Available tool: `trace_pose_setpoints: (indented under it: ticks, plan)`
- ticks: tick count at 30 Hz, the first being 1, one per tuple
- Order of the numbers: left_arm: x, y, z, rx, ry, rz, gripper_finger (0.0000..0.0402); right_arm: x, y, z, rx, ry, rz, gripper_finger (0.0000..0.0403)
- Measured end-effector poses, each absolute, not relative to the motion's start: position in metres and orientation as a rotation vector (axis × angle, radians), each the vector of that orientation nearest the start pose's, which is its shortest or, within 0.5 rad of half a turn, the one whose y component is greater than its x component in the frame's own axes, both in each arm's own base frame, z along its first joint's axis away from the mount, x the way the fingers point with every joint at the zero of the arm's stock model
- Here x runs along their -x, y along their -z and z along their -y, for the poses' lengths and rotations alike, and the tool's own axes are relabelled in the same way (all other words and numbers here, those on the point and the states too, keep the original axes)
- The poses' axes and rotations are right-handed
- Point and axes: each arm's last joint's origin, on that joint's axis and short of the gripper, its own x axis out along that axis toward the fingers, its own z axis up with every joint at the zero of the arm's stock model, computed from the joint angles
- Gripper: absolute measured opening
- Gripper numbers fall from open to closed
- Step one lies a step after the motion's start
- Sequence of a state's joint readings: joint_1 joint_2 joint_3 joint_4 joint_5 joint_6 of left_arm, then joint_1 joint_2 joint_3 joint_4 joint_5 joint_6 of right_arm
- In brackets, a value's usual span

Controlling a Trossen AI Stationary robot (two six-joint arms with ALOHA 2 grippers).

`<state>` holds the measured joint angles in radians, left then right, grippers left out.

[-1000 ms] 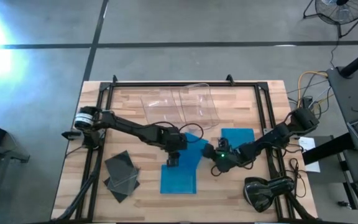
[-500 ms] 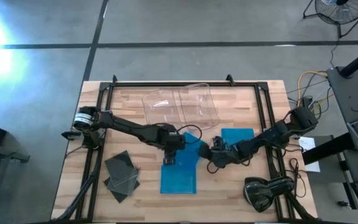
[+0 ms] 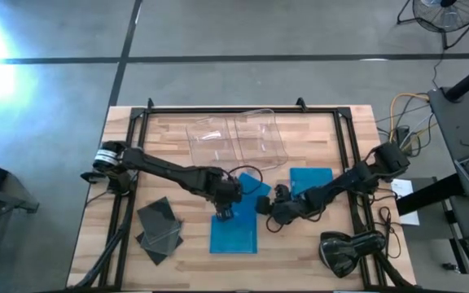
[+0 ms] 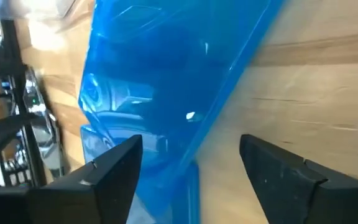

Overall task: Pick & place jewel cases by type
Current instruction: Put the middle blue CD case into the right transparent bin

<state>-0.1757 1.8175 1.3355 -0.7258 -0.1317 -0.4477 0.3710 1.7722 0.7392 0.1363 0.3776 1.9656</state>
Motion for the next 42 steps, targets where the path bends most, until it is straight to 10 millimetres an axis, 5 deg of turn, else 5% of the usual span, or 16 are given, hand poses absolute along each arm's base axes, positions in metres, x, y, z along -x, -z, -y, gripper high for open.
trace_pose_setpoints:
  ticks: [12,20,26,32,42]
  plan:
    - [-0.345,-0.163,0.058,0.142,-0.221,-1.184,0.0147,-0.309,-0.109,-0.091,-1.490,0.775,-0.487,0.0276]
    - [-0.348,-0.175,0.057,0.033,-0.261,-1.191,0.0147,-0.318,-0.114,-0.081,-1.475,0.793,-0.437,0.0274]
    - [-0.353,-0.206,0.056,-0.021,-0.359,-1.195,0.0147,-0.317,-0.112,-0.076,-1.455,0.820,-0.410,0.0274]
    - [-0.353,-0.219,0.059,0.173,-0.414,-1.222,0.0147,-0.317,-0.113,-0.074,-1.417,0.781,-0.474,0.0274]
    - [-0.344,-0.179,0.069,0.348,-0.469,-1.184,0.0147,-0.317,-0.112,-0.075,-1.453,0.776,-0.490,0.0265]
